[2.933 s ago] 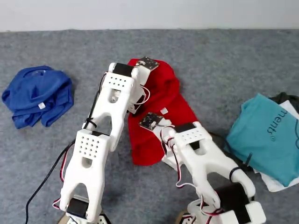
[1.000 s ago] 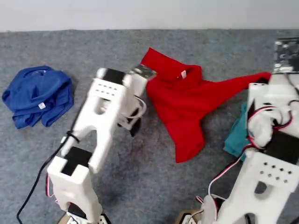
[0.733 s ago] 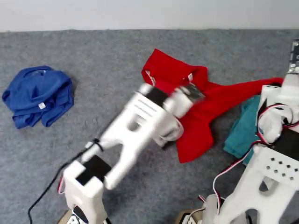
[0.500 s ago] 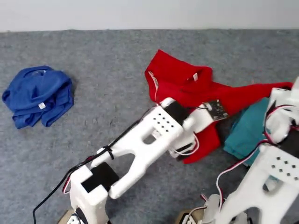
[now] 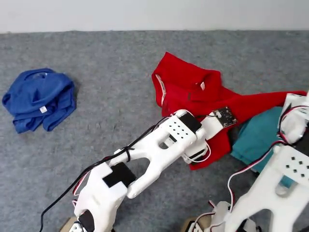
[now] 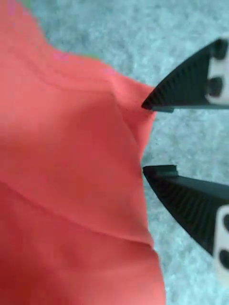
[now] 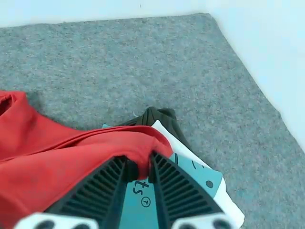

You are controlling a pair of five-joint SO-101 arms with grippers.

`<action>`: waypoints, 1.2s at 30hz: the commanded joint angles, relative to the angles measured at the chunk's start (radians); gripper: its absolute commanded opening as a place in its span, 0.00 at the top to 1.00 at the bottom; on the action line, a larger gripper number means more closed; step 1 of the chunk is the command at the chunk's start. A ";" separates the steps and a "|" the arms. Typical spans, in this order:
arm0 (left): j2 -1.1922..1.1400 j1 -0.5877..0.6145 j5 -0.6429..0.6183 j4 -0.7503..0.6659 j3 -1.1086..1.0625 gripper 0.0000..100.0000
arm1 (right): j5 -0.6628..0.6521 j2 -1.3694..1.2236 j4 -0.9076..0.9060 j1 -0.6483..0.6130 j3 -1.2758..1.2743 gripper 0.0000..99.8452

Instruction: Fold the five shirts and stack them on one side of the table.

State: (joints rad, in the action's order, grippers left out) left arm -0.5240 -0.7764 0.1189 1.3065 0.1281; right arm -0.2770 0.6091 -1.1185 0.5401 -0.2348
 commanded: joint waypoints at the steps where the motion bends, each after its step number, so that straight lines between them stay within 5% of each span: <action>1: 0.003 -0.005 -0.021 -0.017 0.012 0.81 | 0.009 0.001 0.001 0.010 0.008 0.99; 12: -0.006 -0.109 -0.020 0.035 0.033 0.81 | 0.009 0.001 -0.001 0.010 0.008 0.99; 36: -0.127 -0.069 -0.018 0.021 0.082 0.82 | 0.009 0.012 -0.035 0.008 0.008 0.99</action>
State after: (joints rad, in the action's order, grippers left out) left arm -0.6498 -0.8500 0.1051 1.3249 0.1956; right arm -0.2770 0.6091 -1.1477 0.5401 -0.2348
